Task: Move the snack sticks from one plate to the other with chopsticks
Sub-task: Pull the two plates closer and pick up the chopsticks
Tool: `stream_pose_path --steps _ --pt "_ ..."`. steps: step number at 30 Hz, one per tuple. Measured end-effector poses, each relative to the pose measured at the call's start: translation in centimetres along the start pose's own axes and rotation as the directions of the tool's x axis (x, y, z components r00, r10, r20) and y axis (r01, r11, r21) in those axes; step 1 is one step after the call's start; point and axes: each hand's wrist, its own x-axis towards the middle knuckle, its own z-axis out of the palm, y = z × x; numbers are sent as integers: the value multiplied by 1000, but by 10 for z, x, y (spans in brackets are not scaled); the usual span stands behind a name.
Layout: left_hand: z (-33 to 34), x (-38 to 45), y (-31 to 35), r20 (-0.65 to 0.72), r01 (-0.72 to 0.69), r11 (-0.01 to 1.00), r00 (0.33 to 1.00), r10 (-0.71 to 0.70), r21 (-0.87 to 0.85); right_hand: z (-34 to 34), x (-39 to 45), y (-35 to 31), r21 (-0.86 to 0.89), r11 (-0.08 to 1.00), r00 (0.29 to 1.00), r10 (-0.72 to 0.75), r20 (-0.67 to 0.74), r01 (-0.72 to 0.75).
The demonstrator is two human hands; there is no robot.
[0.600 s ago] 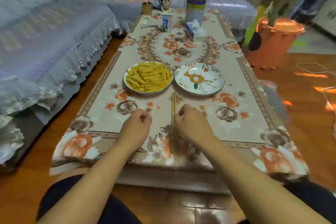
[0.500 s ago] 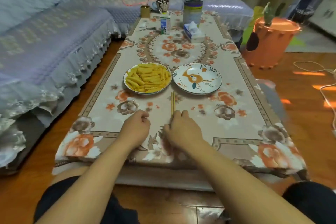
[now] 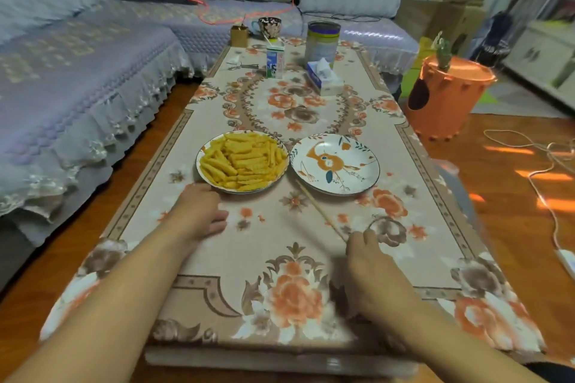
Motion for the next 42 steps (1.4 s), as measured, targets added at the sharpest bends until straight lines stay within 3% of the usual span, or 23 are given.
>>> stream_pose_path --steps 2,4,5,7,9,13,16,17,20,25,31,39,41,42 --pt "2 18 7 -71 8 983 997 -21 -184 -10 38 10 365 908 966 248 -71 -206" --pt "4 31 12 -107 52 954 990 -87 -294 -19 87 28 669 621 832 555 -8 -408" --pt "5 37 14 -104 70 943 989 -108 -324 -21 107 35 753 471 768 637 72 -461" --pt "5 45 21 -64 78 924 992 -109 -375 -16 133 45 783 309 688 698 198 -540" --pt "4 51 25 -56 58 924 995 -85 -378 -18 146 38 734 287 641 724 255 -616" --pt "-7 62 21 -77 0 972 997 -18 -233 -26 158 40 679 377 662 718 216 -630" --pt "-12 67 19 -63 -50 991 997 42 -124 -29 131 64 656 308 624 713 321 -689" --pt "-12 67 19 -60 -69 993 996 63 -100 -31 118 72 632 335 639 689 342 -699" --pt "-10 72 16 -98 -91 992 992 82 -86 -39 78 88 504 582 762 573 303 -638" --pt "15 60 12 -130 -84 995 989 77 -54 -40 38 69 452 716 831 343 438 -533" --pt "53 48 10 -13 -58 992 998 56 -109 -27 26 53 505 748 886 245 394 -431" --pt "52 34 21 205 6 1000 979 -10 19 -16 17 42 623 627 868 195 456 -468" --pt "47 22 27 115 -75 993 991 64 89 -27 19 44 618 656 893 215 396 -432" --pt "43 12 29 15 -134 976 991 134 173 -33 22 48 579 715 918 271 288 -392"
